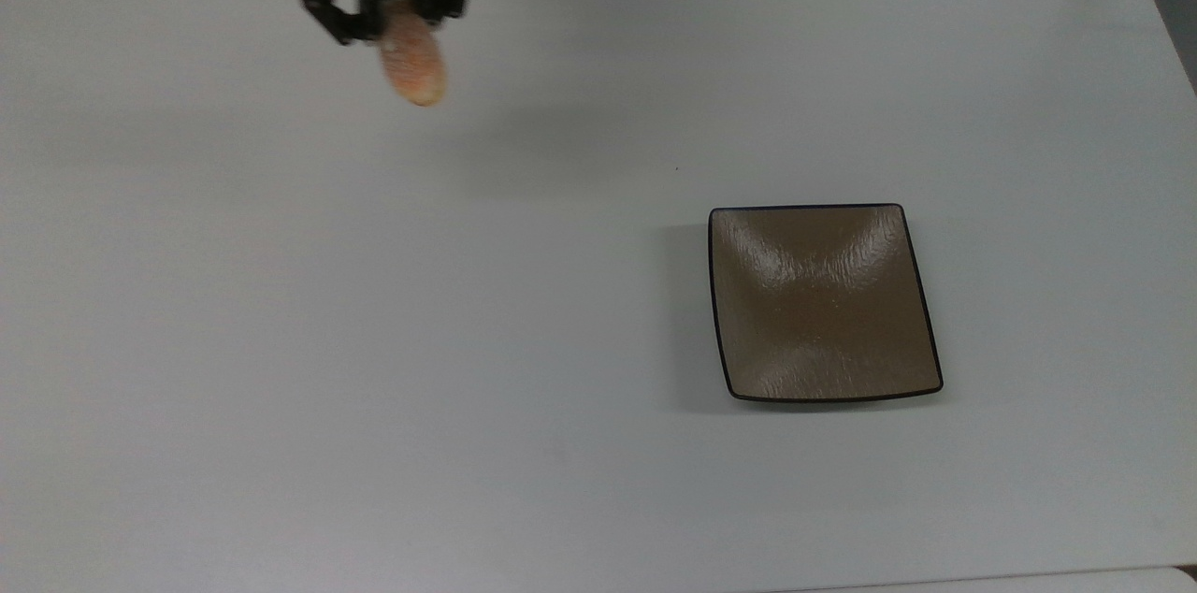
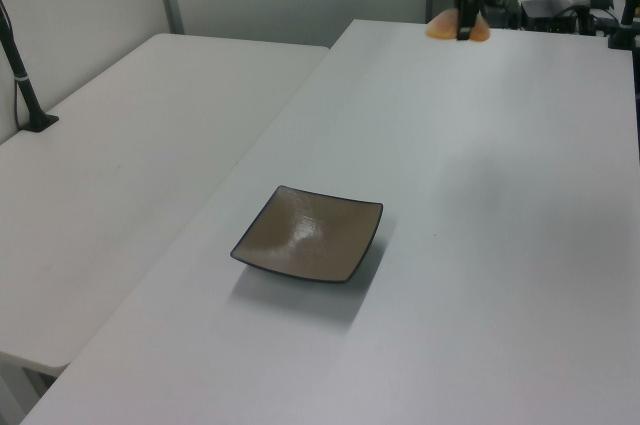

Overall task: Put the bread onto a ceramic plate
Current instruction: 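Lift the bread roll and carry it over the brown square plate, then lower the bread roll onto the plate and open the gripper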

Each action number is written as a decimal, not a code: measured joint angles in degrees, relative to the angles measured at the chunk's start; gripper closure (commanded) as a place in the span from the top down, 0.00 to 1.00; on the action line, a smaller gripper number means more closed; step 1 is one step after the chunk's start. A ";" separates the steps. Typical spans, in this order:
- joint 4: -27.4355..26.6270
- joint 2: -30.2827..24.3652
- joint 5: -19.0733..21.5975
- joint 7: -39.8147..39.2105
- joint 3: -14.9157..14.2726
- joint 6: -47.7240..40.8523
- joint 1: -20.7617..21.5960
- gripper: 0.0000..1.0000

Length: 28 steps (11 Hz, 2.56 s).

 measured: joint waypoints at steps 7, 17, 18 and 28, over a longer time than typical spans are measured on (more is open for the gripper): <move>6.06 11.85 -1.64 24.22 3.48 13.49 16.46 0.28; 6.31 28.59 -6.15 38.12 3.53 42.98 24.53 0.33; 6.42 29.50 -6.15 38.12 3.52 43.91 24.52 0.33; 6.63 31.09 -6.21 38.15 3.52 47.40 24.55 1.00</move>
